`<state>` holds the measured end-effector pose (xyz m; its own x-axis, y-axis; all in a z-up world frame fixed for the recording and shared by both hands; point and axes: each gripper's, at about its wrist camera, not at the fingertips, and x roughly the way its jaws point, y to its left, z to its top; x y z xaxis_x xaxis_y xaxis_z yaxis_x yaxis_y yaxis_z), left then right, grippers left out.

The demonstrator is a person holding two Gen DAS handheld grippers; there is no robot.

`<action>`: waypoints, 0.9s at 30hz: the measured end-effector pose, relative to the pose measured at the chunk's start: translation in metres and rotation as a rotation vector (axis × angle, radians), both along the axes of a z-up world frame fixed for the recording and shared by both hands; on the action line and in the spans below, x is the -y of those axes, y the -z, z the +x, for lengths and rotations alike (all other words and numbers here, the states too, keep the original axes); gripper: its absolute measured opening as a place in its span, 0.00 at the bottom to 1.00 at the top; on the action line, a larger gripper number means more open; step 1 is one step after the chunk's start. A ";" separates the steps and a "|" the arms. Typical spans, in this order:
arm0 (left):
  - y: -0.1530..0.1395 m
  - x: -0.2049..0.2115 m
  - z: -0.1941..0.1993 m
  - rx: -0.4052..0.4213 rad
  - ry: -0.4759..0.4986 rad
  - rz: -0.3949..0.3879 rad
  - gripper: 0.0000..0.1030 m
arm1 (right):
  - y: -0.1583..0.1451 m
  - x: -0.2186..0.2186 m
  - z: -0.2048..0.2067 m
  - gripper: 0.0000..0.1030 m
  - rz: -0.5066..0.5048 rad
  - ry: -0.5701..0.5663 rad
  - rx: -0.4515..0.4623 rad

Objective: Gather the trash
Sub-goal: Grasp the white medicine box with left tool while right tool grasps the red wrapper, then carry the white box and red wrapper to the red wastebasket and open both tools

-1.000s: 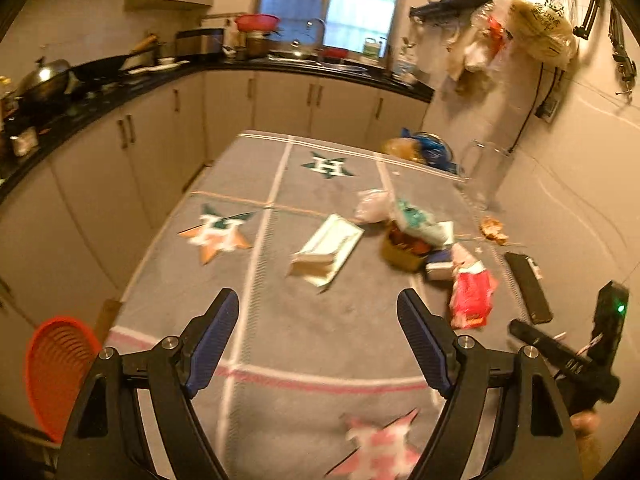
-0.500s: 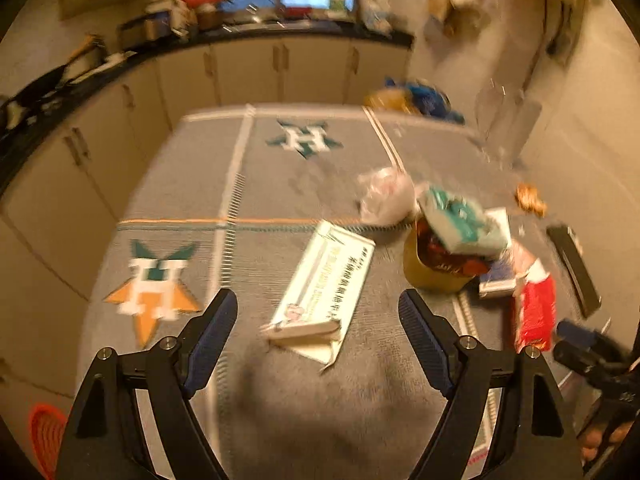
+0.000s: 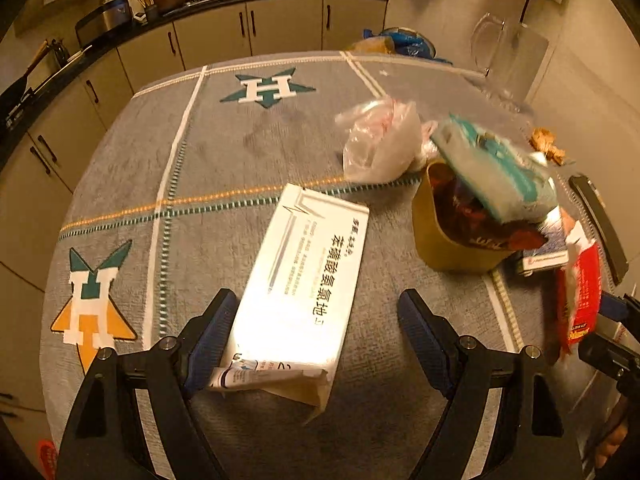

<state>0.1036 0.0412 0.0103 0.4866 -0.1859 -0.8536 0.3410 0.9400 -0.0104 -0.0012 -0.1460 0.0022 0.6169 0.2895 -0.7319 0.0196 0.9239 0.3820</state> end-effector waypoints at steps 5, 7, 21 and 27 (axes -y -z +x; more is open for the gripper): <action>-0.006 0.001 -0.007 0.006 -0.026 0.001 0.49 | 0.004 0.000 0.004 0.80 0.008 0.027 -0.019; -0.009 -0.005 -0.013 -0.020 -0.037 -0.046 0.49 | 0.003 0.002 0.002 0.73 0.020 0.032 -0.020; -0.049 -0.040 -0.097 0.075 -0.139 -0.141 0.49 | 0.002 0.013 -0.031 0.22 0.103 0.019 -0.017; -0.078 -0.060 -0.150 0.164 -0.185 -0.176 0.49 | -0.009 0.009 -0.055 0.22 0.121 0.000 0.006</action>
